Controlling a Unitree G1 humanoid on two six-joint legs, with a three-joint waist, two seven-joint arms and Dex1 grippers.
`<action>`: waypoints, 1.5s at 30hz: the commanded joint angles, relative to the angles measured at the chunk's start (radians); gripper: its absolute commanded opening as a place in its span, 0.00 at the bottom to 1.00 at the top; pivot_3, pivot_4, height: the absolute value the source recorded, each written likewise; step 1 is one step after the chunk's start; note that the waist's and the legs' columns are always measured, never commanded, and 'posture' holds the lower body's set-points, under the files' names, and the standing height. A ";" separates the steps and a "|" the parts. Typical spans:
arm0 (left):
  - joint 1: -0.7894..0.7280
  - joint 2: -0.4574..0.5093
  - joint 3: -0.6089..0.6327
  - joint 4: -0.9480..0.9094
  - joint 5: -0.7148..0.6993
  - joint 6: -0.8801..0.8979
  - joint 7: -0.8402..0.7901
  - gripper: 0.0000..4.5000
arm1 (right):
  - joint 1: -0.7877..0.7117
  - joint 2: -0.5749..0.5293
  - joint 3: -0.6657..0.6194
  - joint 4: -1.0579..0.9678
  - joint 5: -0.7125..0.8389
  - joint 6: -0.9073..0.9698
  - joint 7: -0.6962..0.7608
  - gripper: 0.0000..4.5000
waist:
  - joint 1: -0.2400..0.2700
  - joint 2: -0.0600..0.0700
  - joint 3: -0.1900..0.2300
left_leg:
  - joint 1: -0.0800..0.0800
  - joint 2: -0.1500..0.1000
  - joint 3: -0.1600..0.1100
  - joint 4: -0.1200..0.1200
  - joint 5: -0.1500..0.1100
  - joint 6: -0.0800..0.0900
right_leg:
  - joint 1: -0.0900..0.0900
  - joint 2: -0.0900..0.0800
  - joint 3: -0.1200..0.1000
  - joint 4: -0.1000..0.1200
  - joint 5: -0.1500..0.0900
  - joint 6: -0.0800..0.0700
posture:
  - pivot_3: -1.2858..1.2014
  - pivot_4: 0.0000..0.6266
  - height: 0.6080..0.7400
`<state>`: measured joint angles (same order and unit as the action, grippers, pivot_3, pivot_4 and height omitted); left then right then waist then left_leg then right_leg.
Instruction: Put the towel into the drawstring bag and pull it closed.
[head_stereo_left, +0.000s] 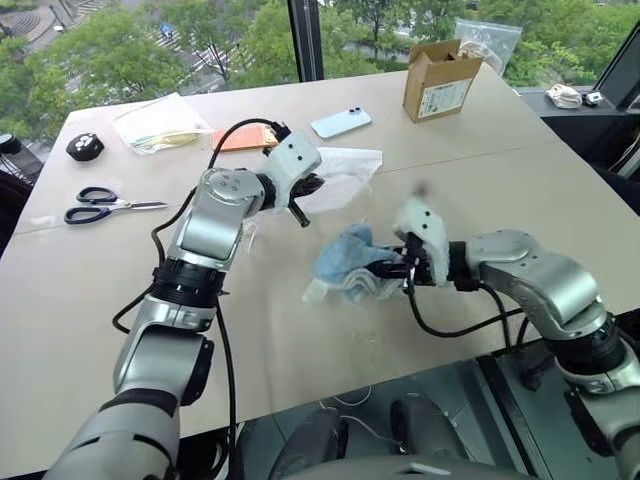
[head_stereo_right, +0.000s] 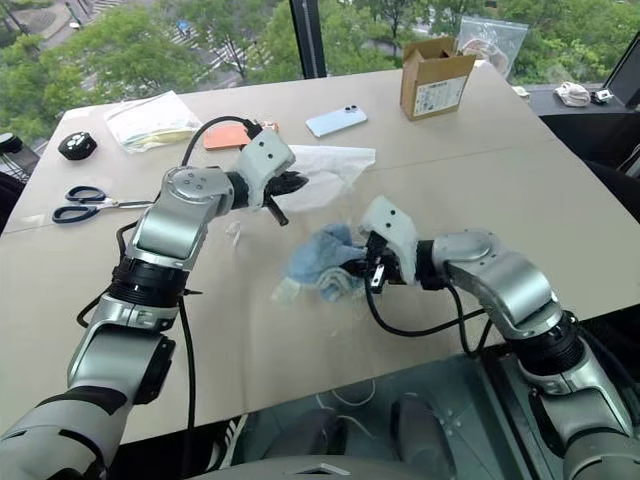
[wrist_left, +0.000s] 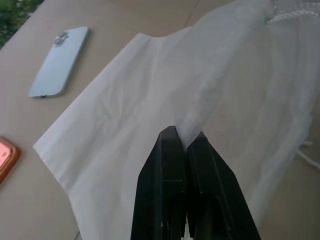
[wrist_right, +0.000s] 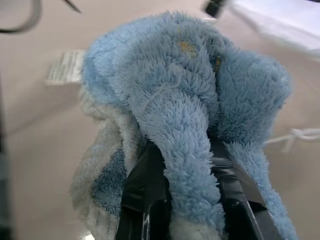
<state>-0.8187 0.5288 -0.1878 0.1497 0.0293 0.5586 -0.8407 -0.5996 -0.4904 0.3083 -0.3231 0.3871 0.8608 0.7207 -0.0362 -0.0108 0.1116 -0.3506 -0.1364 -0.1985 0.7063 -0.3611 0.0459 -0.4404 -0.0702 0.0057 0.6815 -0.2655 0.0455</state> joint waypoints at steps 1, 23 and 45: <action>0.016 0.016 -0.004 -0.098 -0.046 -0.010 -0.062 0.00 | -0.044 0.039 -0.036 -0.003 -0.024 -0.053 -0.041 0.03 | -0.002 0.000 0.000 | 0.000 0.000 0.000 0.001 0.000 0.000 | 0.000 0.000 0.000 0.000 0.000 0.000 | 0.52 0.24 1.00; 0.068 -0.010 0.019 -0.183 -0.116 0.036 -0.017 0.00 | 0.009 0.053 -0.148 -0.125 0.153 0.311 -0.073 0.03 | -0.005 0.000 0.000 | -0.002 0.000 0.000 0.006 0.000 0.000 | 0.000 -0.001 -0.001 0.001 0.000 0.000 | 0.52 0.24 1.00; 0.069 -0.019 0.039 -0.205 -0.178 0.058 -0.007 0.00 | 0.015 0.150 -0.214 -0.011 0.229 0.412 -0.274 0.03 | -0.005 0.000 0.000 | -0.002 -0.001 0.001 0.009 0.000 0.000 | 0.000 -0.002 -0.001 0.004 0.000 0.000 | 0.52 0.24 1.00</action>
<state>-0.7262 0.5126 -0.1699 -0.0243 -0.1227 0.6267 -0.8464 -0.5666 -0.3504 0.1095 -0.3104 0.6077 1.2655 0.4595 -0.0416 -0.0106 0.1116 -0.3522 -0.1373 -0.1975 0.7151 -0.3612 0.0459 -0.4401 -0.0718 0.0055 0.6854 -0.2654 0.0456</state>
